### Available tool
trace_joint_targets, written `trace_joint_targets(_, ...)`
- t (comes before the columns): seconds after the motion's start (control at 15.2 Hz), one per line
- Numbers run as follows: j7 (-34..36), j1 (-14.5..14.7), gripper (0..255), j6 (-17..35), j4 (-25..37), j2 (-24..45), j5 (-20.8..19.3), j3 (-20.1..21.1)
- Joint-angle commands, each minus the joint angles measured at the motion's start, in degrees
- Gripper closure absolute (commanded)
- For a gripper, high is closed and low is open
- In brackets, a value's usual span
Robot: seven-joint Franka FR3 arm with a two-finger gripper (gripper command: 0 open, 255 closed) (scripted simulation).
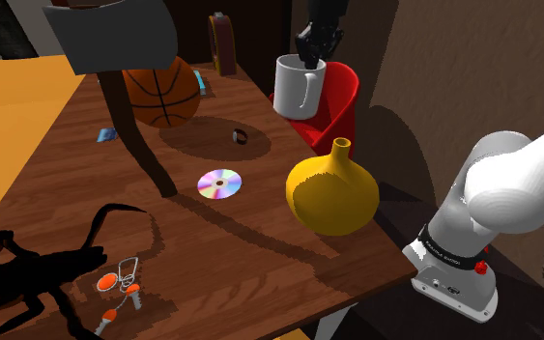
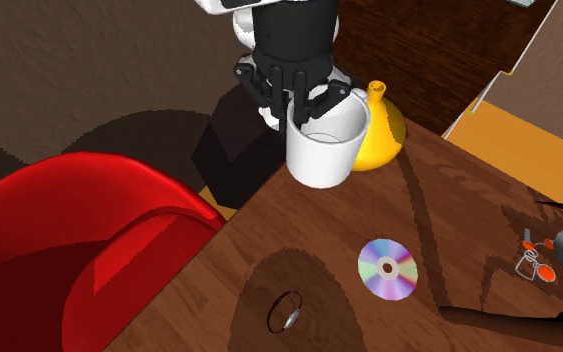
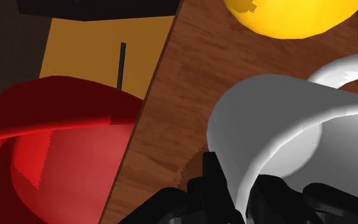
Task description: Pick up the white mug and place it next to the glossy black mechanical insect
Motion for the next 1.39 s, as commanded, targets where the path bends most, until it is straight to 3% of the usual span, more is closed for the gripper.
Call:
trace_joint_targets(0.0, -0.1, -0.1, 255, -1.5, 1.9, 0.3, -0.1, -0.1)
trace_joint_targets(0.4, 0.0, -0.1, 255, -5.5, 7.0, 1.5, -0.2, -0.2)
trace_joint_targets(0.92, 10.7, 2.3, 255, -4.2, 15.4, 10.8, 1.1, 8.2)
trace_joint_targets(1.32, 19.1, 4.1, 255, -4.1, 24.7, 20.1, -0.5, 14.3)
